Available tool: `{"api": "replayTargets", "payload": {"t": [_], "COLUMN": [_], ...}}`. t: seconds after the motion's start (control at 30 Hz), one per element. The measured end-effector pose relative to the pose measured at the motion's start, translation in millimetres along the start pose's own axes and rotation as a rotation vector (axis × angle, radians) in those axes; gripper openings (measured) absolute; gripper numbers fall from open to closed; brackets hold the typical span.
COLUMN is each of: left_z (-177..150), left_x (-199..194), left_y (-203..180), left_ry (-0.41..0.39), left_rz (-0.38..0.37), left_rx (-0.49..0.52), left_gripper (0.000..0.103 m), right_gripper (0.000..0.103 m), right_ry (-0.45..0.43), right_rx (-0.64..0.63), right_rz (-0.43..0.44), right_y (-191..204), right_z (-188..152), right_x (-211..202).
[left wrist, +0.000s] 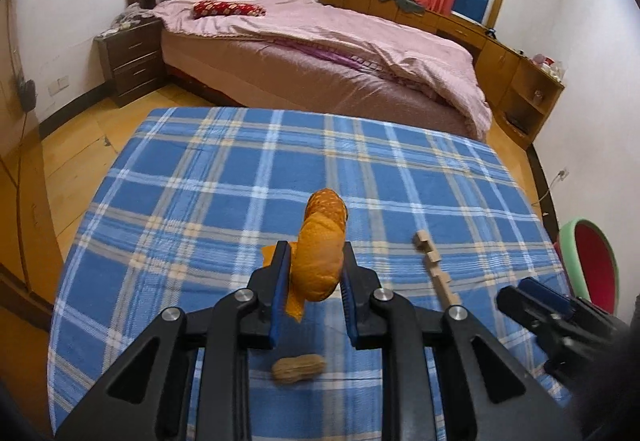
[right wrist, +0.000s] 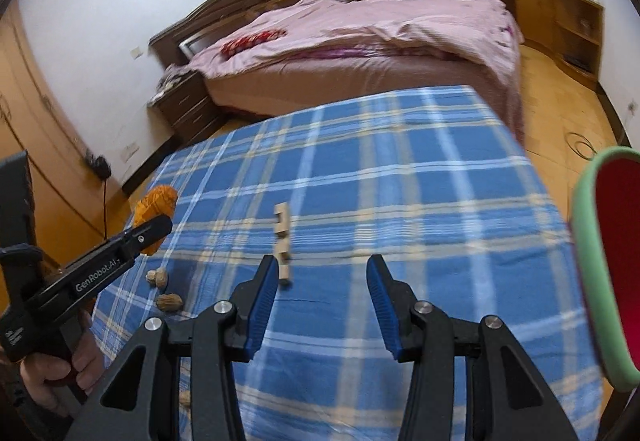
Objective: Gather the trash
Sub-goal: 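Grasp the wooden block pieces with the right tool while the left tool holds the bow, then carry the orange bow and wooden blocks over the red bin and open both tools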
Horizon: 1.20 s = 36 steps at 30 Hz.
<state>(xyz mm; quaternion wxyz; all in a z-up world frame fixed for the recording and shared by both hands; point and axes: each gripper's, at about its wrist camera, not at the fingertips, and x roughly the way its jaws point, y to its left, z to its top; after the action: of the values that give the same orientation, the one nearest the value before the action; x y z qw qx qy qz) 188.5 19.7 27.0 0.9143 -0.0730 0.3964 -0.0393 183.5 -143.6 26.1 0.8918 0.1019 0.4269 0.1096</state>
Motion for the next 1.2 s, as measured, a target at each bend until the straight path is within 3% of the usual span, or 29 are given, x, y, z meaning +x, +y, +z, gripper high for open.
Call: {"api": "replayTargets", "payload": {"t": [0.4, 0.5, 0.53, 0.57, 0.8, 1.2], "left_z": [-3.5, -3.9, -3.9, -4.0, -2.7, -5.8], "left_x": [9.2, 9.5, 9.3, 8.8, -1.1, -31.9], "left_y": [14.7, 15.0, 15.0, 14.8, 7.9, -33.8], "left_ry": [0.024, 0.025, 0.025, 0.024, 0.006, -0.036], "left_rz": [-0.007, -0.011, -0.011, -0.012, -0.023, -0.078], "left_rx": [-0.04, -0.042, -0.041, -0.042, -0.032, 0.036], "left_gripper": [0.023, 0.023, 0.023, 0.023, 0.023, 0.023], "right_gripper": [0.035, 0.025, 0.016, 0.013, 0.013, 0.013], "right_ry": [0.088, 0.077, 0.075, 0.075, 0.063, -0.04], "right_rx": [-0.084, -0.107, -0.111, -0.112, -0.104, -0.045], "right_rz": [-0.017, -0.039, -0.049, -0.053, -0.028, -0.018], "right_y": [25.8, 28.7, 28.7, 27.7, 23.2, 0.2], "right_z": [-5.4, -6.5, -6.9, -6.5, -6.5, -17.9], "right_x": [43.6, 45.3, 45.9, 46.9, 34.0, -35.5]}}
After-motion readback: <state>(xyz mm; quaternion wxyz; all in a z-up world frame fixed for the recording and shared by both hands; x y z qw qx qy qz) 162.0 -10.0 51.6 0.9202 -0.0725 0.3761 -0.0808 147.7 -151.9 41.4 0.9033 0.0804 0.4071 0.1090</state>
